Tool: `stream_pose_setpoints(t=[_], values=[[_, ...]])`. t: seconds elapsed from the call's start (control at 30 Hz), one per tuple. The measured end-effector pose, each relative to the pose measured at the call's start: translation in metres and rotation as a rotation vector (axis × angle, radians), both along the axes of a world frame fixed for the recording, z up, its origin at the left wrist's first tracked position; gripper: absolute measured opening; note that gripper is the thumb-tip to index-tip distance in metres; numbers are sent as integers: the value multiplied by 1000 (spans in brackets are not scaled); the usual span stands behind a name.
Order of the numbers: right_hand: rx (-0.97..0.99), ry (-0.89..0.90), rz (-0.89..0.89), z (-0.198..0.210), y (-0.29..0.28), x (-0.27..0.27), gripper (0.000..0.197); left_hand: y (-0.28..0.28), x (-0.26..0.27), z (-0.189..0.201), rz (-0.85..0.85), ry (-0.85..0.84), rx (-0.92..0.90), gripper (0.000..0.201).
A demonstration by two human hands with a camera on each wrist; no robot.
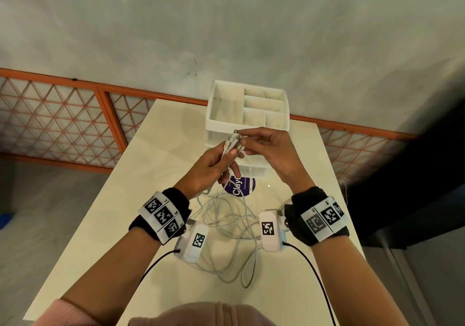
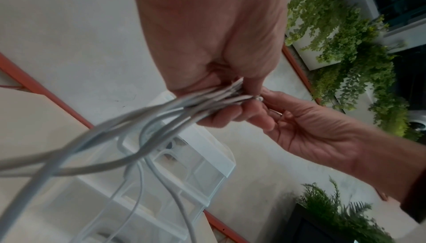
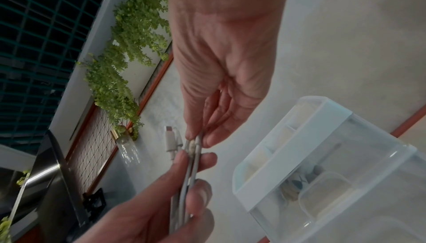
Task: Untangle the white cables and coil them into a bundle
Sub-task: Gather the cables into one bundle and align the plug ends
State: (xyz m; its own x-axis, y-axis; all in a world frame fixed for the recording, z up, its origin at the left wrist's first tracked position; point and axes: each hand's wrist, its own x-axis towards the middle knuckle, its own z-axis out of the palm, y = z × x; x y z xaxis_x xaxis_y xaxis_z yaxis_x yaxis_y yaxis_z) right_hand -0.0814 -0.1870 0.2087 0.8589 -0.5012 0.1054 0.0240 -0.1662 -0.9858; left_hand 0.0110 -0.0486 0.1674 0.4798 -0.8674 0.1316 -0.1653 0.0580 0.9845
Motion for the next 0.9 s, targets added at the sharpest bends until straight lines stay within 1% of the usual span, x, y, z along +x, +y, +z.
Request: stream_pose_setpoints(t=[0.13,0.3,0.4,0.5,0.6,0.73,0.83,0.9], values=[[63,-30,-54,-3,0,0,21,-3,-1,0,-4,-35,-2,19],[87,-50,-59,-2,0,-2,16,0,1,4,-49,-14,3,26],[42,-43,-49,2,0,-3,22,-2,4,4,-52,-43,36,25],[-68,12,-28,6,4,-3,19,-5,4,-1,-17,-97,72,23],[-103,23,-95,8,5,-2,17,-7,1,-4,-16,-132,93,22],[-67,39,-114,9,2,-3,15,-9,0,-7,-18,-166,77,22],[-27,71,-67,13,0,-5,16,-8,-3,-7,-13,-196,70,23],[11,92,-35,16,-1,-6,16,-8,-7,-4,2,-186,67,24]])
